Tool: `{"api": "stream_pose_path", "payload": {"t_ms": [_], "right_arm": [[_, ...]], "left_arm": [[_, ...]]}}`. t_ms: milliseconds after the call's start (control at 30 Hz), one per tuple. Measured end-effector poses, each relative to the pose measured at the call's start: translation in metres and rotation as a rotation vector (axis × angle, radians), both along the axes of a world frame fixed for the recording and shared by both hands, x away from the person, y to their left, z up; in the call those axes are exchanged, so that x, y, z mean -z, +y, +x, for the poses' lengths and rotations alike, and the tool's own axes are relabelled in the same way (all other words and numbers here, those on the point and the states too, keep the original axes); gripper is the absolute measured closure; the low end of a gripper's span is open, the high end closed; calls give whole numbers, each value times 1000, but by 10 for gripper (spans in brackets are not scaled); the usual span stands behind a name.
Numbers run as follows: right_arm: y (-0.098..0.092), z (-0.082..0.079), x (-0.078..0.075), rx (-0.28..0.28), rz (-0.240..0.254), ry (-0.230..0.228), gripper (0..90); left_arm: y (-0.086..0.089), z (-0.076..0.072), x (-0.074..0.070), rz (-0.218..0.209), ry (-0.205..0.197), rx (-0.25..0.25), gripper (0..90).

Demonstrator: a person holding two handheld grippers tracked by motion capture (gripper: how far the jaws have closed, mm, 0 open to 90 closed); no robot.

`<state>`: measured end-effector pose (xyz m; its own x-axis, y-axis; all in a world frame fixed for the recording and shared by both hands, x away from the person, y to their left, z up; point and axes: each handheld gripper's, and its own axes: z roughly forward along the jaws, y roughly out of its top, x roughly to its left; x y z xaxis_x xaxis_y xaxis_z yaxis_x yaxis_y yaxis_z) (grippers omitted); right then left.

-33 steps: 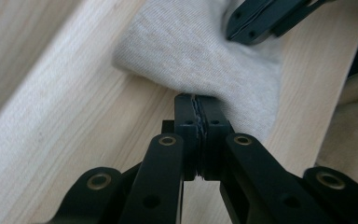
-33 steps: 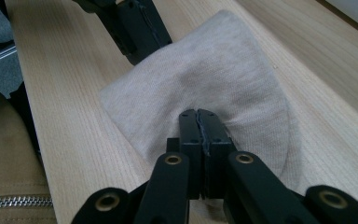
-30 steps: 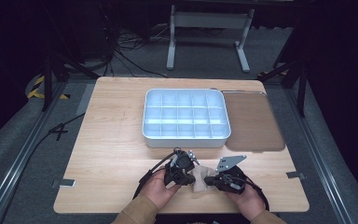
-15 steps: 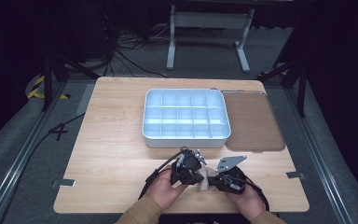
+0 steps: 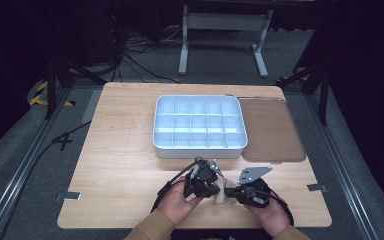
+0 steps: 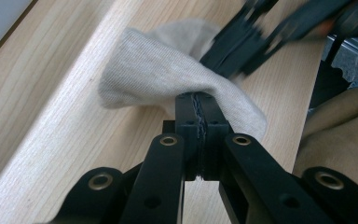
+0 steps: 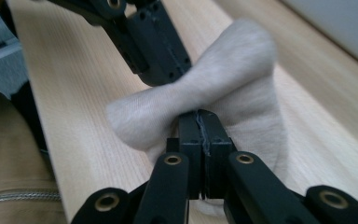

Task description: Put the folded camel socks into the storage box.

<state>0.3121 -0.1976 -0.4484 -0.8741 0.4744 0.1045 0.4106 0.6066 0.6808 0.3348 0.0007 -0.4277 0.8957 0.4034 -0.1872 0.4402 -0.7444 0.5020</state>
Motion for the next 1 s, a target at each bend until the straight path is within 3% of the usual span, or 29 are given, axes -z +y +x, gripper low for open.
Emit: {"api": "stream_pose_path", "payload": {"t_ms": [67,167,200,267,400,500,900,1000], "right_arm": [[-12,0,-6,33,11,-3,890],[-38,4,-7,128,-22,22,890],[-38,4,-7,128,-22,22,890],[-50,9,-3,167,-18,71,891],[-42,12,6,151,-64,114,891],[-33,11,10,132,-79,114,891],[-19,10,11,101,-71,107,890],[-18,10,11,100,-70,107,890]], "left_arm": [[0,0,1,-1,7,-5,889],[0,0,0,-1,2,5,889],[-1,0,0,1,4,-1,889],[-2,0,0,2,3,0,889],[-4,0,0,4,2,6,889],[-5,0,-1,-2,-2,9,889],[-22,1,4,1,-17,51,872],[-24,0,5,1,-11,57,825]]}}
